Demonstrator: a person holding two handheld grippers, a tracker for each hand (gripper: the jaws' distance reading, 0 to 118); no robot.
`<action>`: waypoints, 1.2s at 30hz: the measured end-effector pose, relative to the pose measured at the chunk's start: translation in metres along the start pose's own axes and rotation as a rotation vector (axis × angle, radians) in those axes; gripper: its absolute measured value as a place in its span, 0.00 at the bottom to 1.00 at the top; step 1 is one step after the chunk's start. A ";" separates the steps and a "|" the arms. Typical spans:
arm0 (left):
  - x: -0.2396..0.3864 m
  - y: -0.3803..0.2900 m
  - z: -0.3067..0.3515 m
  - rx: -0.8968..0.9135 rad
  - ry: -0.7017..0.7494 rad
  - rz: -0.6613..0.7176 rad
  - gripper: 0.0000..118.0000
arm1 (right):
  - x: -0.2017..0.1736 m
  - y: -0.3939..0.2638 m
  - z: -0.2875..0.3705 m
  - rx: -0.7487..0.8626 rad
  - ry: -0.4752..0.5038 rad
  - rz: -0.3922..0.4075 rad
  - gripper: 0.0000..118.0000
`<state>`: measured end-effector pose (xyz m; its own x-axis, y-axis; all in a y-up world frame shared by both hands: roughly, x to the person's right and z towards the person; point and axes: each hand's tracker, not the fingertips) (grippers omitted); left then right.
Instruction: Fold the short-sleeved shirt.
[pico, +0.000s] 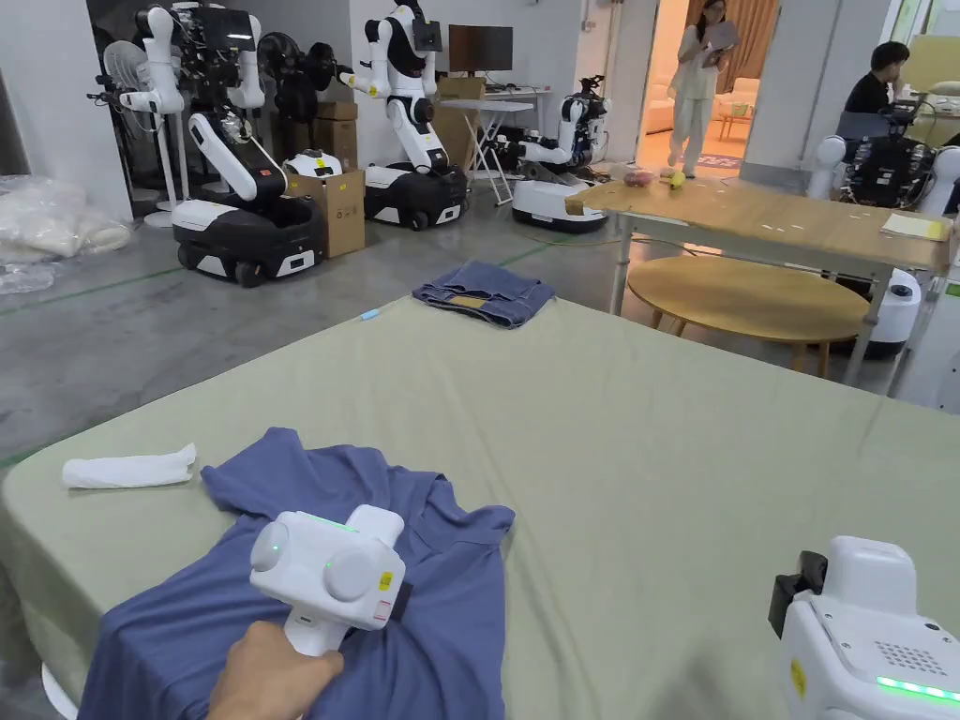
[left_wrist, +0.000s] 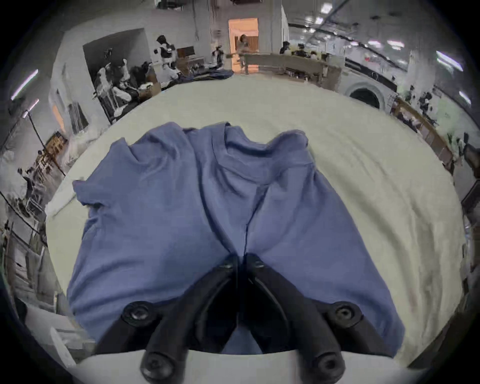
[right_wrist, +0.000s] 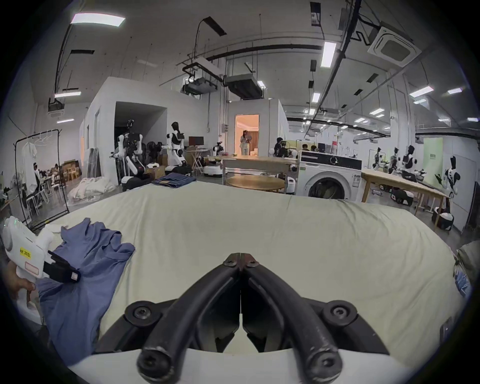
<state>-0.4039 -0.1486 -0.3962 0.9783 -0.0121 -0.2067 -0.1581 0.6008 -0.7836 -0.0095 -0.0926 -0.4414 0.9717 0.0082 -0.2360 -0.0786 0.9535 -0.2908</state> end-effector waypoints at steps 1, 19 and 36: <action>-0.002 0.001 0.008 0.043 0.000 0.017 0.00 | 0.003 0.001 0.001 0.002 -0.003 -0.005 0.00; 0.064 0.130 0.155 0.496 -0.212 -0.035 0.00 | 0.080 0.018 0.029 0.055 -0.139 -0.095 0.00; 0.384 0.180 0.193 0.514 -0.661 -0.438 0.00 | 0.214 0.009 0.121 0.095 -0.437 -0.139 0.00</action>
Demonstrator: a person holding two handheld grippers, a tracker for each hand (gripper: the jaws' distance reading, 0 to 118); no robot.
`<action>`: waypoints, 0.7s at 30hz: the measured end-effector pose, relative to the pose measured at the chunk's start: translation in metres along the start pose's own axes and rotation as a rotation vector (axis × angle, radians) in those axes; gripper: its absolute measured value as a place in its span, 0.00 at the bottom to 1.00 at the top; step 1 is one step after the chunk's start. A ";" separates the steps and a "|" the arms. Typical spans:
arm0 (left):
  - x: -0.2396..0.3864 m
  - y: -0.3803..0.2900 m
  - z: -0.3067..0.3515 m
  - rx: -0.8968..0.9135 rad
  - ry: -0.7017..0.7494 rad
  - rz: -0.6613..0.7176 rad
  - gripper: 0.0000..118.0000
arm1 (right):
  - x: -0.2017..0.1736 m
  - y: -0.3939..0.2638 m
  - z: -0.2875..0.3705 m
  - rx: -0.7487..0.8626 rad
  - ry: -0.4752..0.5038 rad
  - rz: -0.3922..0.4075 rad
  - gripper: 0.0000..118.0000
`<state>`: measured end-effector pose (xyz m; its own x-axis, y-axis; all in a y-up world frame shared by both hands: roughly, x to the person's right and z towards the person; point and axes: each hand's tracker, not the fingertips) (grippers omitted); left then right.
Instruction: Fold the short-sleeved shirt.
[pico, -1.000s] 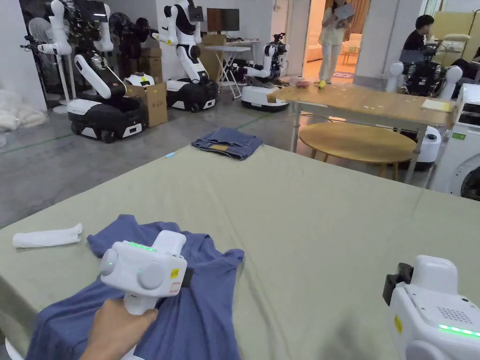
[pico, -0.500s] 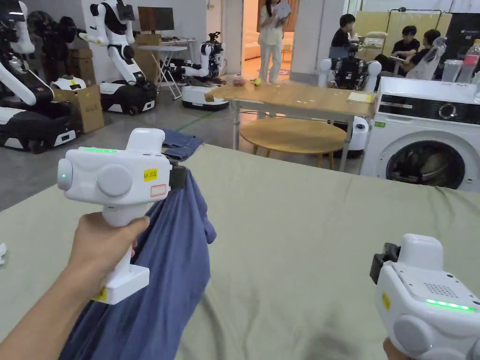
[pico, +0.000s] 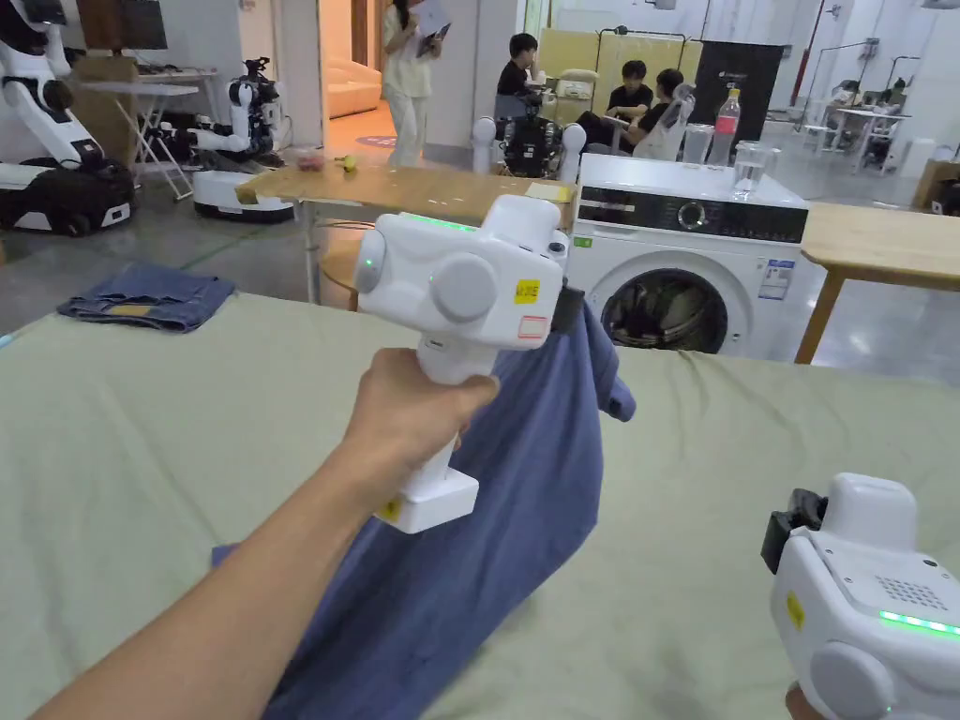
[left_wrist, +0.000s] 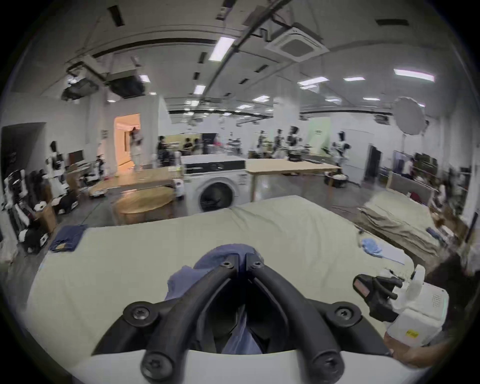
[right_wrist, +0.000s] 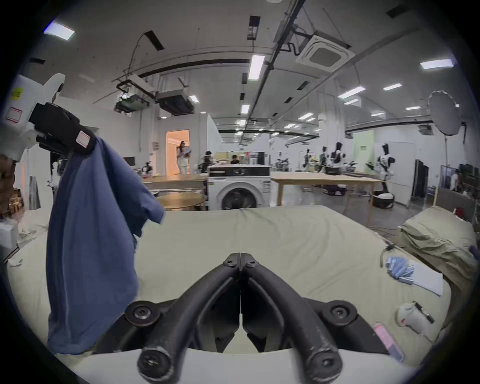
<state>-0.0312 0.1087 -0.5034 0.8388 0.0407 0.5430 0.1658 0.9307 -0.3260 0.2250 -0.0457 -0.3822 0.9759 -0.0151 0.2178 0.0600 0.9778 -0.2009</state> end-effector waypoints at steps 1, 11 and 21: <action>0.018 -0.005 -0.013 -0.010 -0.028 0.000 0.00 | 0.012 -0.001 0.002 0.000 -0.026 0.001 0.00; 0.119 -0.128 -0.104 -0.286 -0.261 -0.008 0.00 | 0.087 -0.025 0.017 -0.063 -0.158 -0.006 0.00; 0.112 -0.151 -0.094 -0.303 -0.258 0.065 0.39 | 0.083 -0.036 0.017 -0.106 -0.135 -0.019 0.00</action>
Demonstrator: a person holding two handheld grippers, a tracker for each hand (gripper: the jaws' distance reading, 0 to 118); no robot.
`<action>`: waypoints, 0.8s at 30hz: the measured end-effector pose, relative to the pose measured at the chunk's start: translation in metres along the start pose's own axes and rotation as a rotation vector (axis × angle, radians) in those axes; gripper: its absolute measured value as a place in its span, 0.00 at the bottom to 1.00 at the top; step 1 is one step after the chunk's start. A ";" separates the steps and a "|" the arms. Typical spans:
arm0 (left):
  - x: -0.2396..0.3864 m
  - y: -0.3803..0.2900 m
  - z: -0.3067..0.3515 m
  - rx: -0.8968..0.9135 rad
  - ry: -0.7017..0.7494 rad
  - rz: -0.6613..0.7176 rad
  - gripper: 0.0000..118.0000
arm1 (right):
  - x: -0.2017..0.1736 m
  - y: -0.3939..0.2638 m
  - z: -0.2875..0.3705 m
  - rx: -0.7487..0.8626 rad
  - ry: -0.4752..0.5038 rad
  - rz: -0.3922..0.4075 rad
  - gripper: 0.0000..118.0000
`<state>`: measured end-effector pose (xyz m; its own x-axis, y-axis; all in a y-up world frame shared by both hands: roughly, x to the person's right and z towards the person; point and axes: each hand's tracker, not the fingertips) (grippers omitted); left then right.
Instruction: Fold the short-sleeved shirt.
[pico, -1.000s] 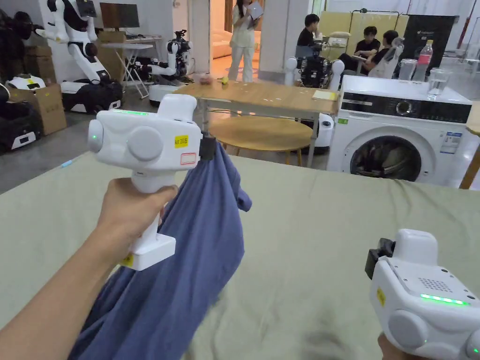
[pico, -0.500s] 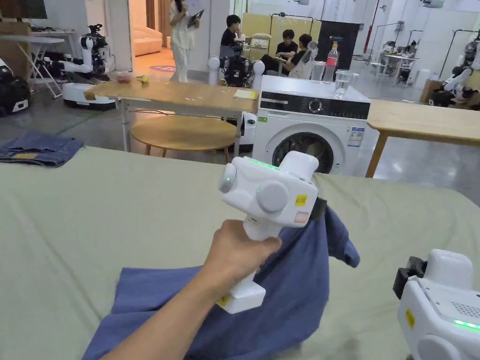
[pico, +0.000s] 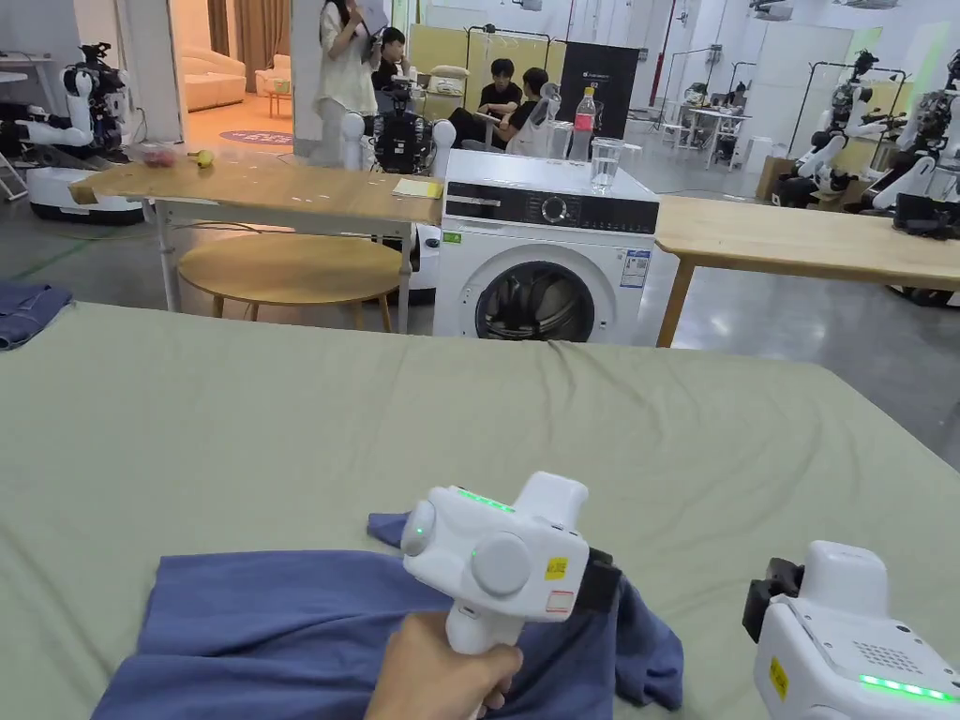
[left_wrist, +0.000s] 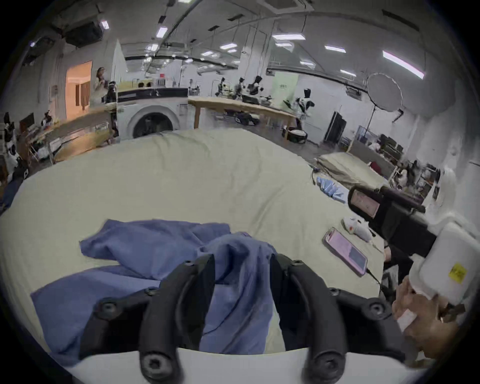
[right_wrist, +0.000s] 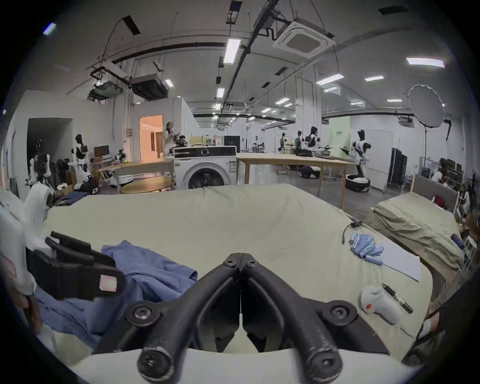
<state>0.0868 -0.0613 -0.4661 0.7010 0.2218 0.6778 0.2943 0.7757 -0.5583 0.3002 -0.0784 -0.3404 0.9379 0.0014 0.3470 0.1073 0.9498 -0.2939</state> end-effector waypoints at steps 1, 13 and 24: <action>-0.003 0.001 0.012 0.041 0.023 -0.003 0.39 | -0.004 0.003 0.001 0.006 0.010 0.005 0.00; -0.064 -0.063 0.134 0.207 0.351 0.040 0.00 | -0.073 0.021 0.009 0.056 0.147 0.048 0.00; -0.156 -0.101 0.195 0.054 0.461 0.333 0.00 | -0.106 0.013 0.000 0.024 0.228 0.053 0.00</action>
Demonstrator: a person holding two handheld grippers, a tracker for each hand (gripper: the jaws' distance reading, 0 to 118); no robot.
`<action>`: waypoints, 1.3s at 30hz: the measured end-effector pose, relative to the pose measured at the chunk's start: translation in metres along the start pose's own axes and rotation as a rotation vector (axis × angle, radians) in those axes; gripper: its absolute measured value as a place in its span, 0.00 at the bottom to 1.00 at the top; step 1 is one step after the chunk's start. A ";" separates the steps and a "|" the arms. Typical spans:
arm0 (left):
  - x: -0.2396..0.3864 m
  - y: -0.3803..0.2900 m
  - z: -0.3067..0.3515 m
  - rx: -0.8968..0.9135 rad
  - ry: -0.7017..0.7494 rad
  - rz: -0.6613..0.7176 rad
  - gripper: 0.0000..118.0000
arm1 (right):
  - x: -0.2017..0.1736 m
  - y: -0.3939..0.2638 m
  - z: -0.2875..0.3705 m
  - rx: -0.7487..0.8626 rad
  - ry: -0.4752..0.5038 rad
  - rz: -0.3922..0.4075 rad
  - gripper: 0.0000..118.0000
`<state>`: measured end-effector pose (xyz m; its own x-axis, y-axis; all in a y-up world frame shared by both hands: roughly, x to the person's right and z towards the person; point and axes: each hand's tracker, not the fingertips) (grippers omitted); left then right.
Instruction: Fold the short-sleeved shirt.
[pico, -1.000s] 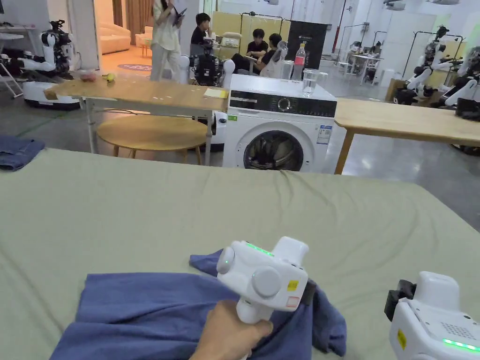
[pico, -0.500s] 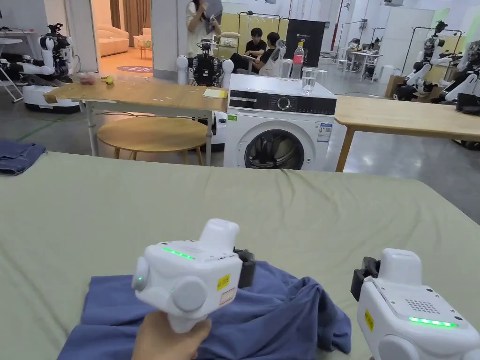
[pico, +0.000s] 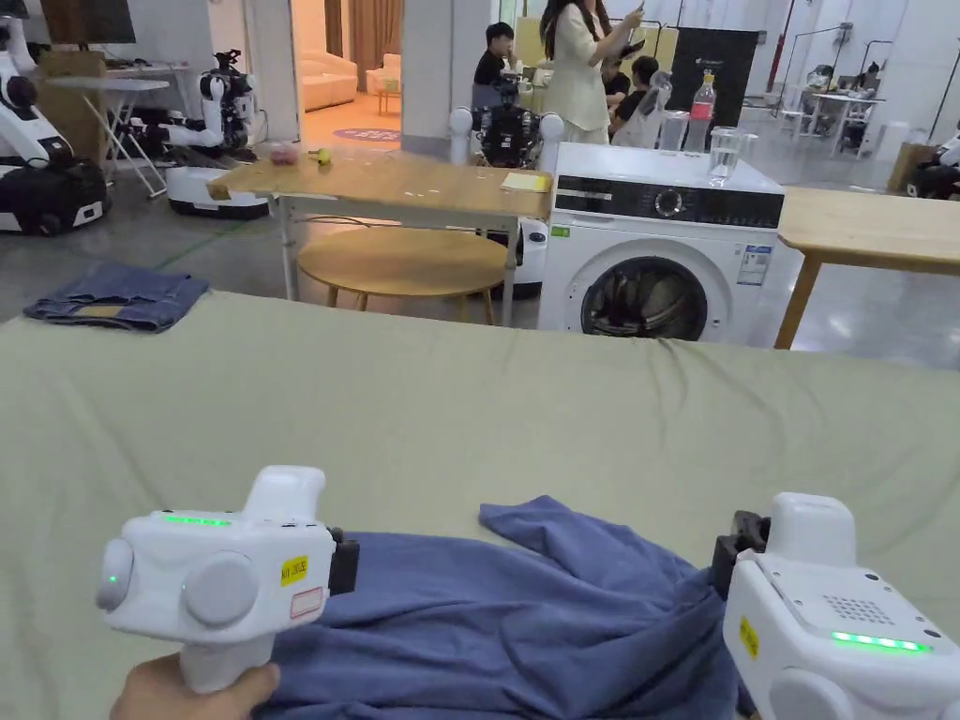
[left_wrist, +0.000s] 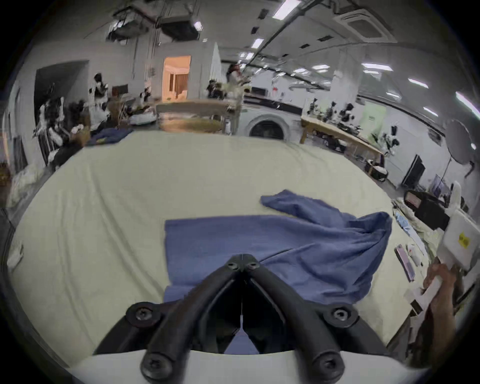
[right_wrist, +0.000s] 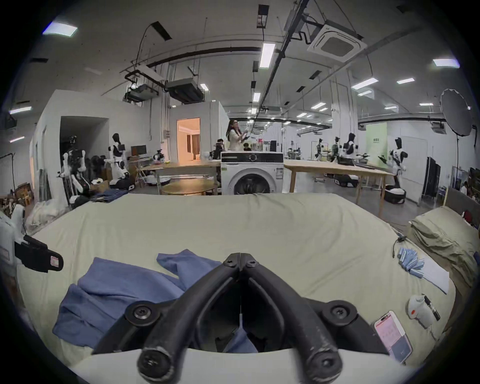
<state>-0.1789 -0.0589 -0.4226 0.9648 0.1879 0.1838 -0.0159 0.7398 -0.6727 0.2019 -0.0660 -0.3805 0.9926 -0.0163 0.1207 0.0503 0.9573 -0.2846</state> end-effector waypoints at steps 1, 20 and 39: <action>-0.008 0.000 -0.001 -0.023 0.010 0.003 0.00 | -0.001 -0.001 -0.001 -0.006 0.000 -0.001 0.00; -0.035 -0.048 -0.084 -0.324 0.194 -0.061 0.15 | 0.051 -0.023 -0.007 -0.133 -0.063 -0.020 0.00; -0.051 -0.036 -0.055 -0.230 0.095 0.004 0.00 | 0.092 -0.092 -0.091 -0.644 0.011 -0.002 0.39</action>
<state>-0.2130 -0.1308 -0.4470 0.9854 0.1211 0.1196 0.0296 0.5703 -0.8209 0.2989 -0.1819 -0.4294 0.9933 -0.0245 0.1130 0.1055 0.5922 -0.7989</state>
